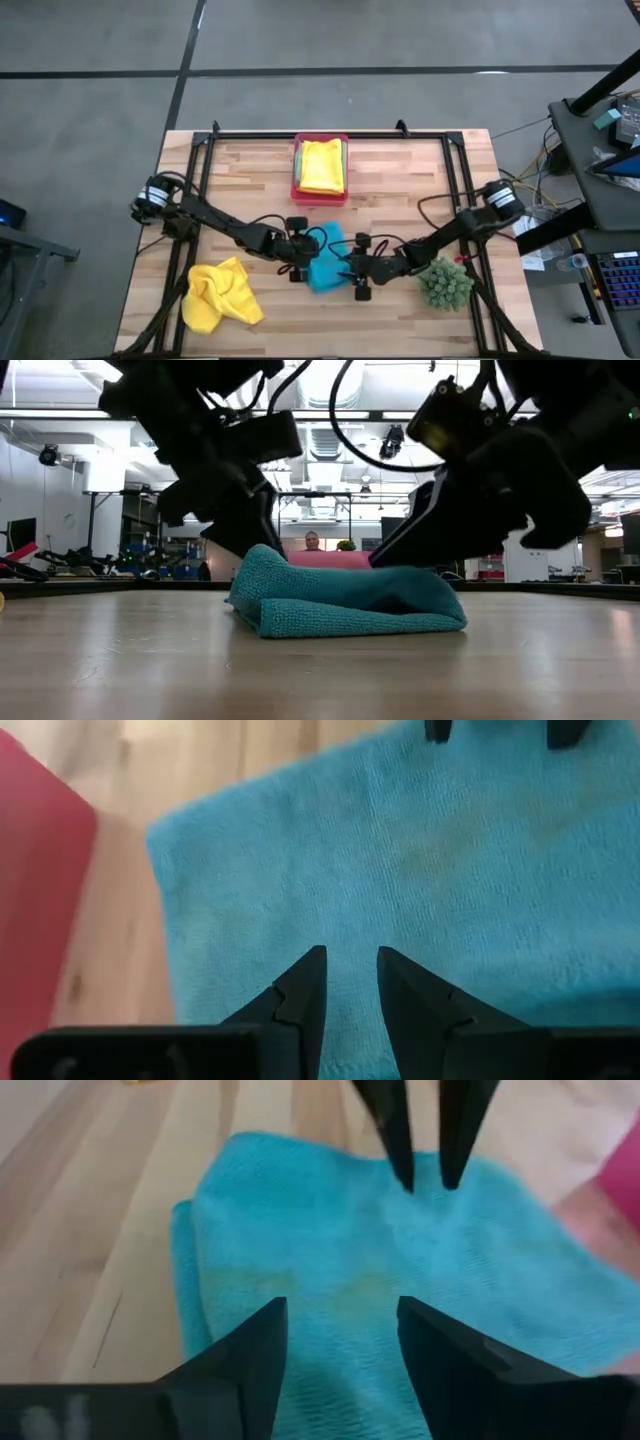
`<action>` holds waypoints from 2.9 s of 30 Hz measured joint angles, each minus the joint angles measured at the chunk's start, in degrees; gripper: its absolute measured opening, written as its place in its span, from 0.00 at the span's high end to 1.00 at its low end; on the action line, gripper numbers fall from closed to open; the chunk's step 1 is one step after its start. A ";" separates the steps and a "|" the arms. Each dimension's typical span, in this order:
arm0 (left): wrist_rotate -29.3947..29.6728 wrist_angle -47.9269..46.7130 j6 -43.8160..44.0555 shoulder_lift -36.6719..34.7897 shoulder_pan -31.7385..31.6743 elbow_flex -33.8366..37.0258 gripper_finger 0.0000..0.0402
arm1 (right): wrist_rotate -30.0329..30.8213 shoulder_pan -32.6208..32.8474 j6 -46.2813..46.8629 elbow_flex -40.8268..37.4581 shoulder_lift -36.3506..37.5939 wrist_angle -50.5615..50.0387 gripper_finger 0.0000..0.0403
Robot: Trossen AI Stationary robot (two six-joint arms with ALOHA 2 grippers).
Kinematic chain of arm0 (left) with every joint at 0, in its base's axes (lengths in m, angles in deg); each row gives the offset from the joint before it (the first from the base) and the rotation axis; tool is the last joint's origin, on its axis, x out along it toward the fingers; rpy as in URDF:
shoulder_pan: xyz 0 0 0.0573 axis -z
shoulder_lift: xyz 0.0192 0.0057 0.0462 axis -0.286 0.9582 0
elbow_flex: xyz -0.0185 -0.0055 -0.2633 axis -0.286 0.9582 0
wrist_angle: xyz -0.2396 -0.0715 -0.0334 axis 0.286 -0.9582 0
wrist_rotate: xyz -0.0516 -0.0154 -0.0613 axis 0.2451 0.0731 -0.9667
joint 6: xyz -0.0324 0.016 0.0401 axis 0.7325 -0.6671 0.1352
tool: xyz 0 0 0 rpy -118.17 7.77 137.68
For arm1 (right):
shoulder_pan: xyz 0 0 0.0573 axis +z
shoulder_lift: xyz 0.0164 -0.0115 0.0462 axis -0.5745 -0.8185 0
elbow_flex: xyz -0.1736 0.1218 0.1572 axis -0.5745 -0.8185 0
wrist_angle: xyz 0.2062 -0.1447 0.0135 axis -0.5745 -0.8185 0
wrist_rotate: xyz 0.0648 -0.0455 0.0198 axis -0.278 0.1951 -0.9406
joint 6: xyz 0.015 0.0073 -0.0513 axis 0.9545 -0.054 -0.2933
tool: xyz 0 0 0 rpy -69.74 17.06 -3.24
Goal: Fold microfiber towels
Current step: Fold the blue towel
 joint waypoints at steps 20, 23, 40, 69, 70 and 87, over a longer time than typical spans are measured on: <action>-5.73 0.22 3.00 0.04 0.28 4.29 0.81 | -3.24 -0.38 4.51 0.10 -0.05 -10.50 0.93; -5.75 0.16 2.97 -0.10 0.30 4.33 0.81 | -3.24 -0.38 4.51 0.10 0.01 -10.34 0.95; -8.07 0.67 4.38 -9.01 2.04 4.22 0.81 | -3.02 -0.38 0.74 3.26 0.76 -11.85 0.76; -12.90 19.98 13.86 3.25 7.30 4.56 0.81 | -3.42 -10.05 -5.53 4.21 0.20 -9.75 0.94; -12.90 20.71 14.11 3.73 7.35 4.55 0.81 | -3.44 -10.30 -5.70 4.19 0.01 -9.78 0.96; -16.28 24.22 16.82 5.52 7.93 4.31 0.81 | -2.81 -12.15 -6.77 4.02 -0.70 -9.05 0.98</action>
